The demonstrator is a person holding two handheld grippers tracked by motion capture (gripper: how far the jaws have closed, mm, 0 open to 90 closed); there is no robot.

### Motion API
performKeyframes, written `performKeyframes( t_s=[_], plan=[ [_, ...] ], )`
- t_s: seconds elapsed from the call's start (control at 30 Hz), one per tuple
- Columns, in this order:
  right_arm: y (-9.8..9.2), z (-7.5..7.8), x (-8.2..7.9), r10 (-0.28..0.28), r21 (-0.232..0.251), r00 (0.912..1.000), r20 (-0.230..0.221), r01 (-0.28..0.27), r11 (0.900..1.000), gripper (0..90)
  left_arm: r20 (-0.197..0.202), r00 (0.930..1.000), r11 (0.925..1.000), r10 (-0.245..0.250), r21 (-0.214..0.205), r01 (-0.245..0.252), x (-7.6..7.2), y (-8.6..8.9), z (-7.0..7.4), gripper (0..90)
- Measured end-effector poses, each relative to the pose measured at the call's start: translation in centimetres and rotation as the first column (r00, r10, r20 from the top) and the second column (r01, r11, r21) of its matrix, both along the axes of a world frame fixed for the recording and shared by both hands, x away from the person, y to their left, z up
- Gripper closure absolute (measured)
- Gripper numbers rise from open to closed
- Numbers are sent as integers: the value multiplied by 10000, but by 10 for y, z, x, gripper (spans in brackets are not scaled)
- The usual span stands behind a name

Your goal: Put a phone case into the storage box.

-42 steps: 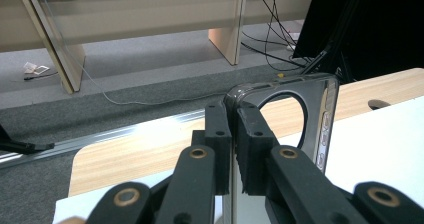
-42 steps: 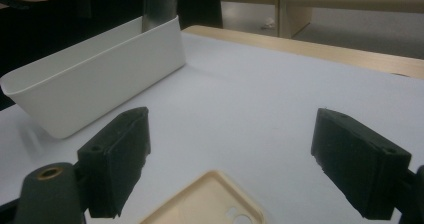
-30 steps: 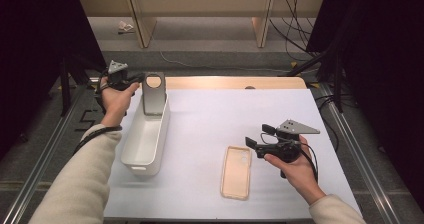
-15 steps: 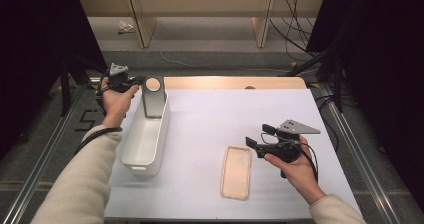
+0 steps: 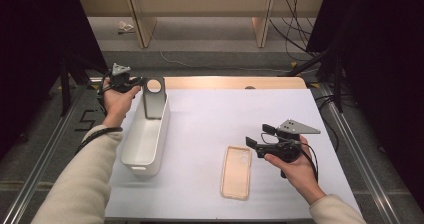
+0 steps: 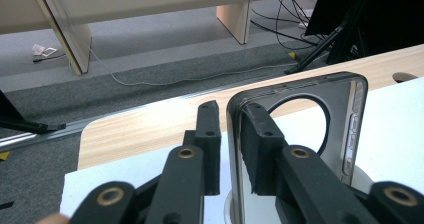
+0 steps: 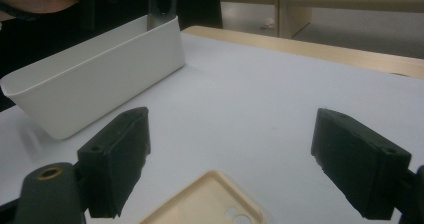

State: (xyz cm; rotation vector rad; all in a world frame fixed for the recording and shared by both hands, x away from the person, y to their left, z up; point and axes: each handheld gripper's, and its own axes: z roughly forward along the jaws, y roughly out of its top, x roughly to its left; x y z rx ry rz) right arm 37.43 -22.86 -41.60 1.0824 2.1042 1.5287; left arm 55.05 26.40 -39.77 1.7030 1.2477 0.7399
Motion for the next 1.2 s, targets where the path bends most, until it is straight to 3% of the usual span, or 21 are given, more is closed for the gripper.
performKeyframes(
  t_s=[0.23,0.33,0.43,0.5,0.7,0.83,0.9,1.2],
  plan=[
    [0,0,0,-5,-3,10000,5,5,10000,170,-277,9996,9999,-42,111,45,0,-2,-1,587],
    [0,0,0,-10,-11,10000,2,10,10000,170,-327,9994,10000,68,-29,-69,-1,-2,0,505],
    [0,0,0,-13,-8,10000,-3,13,10000,170,-301,9995,9991,54,429,-41,-4,-3,1,425],
    [0,0,0,-15,-18,10000,-5,15,10000,170,-257,9997,9986,50,525,-37,-6,-3,2,381],
    [1,1,0,-9,-13,10000,35,9,10000,170,-513,9983,9990,-272,341,290,-14,-6,7,277],
    [1,1,0,-40,-24,10000,33,40,10000,170,-486,9977,9981,-479,360,497,-20,-6,12,255],
    [0,2,-1,-51,-16,10000,47,51,10000,170,-618,9968,9975,-509,468,539,-24,-6,13,180],
    [0,2,0,-81,-10,9999,75,81,10000,170,-411,9975,9960,-573,661,599,-43,-2,25,72]
  ],
)
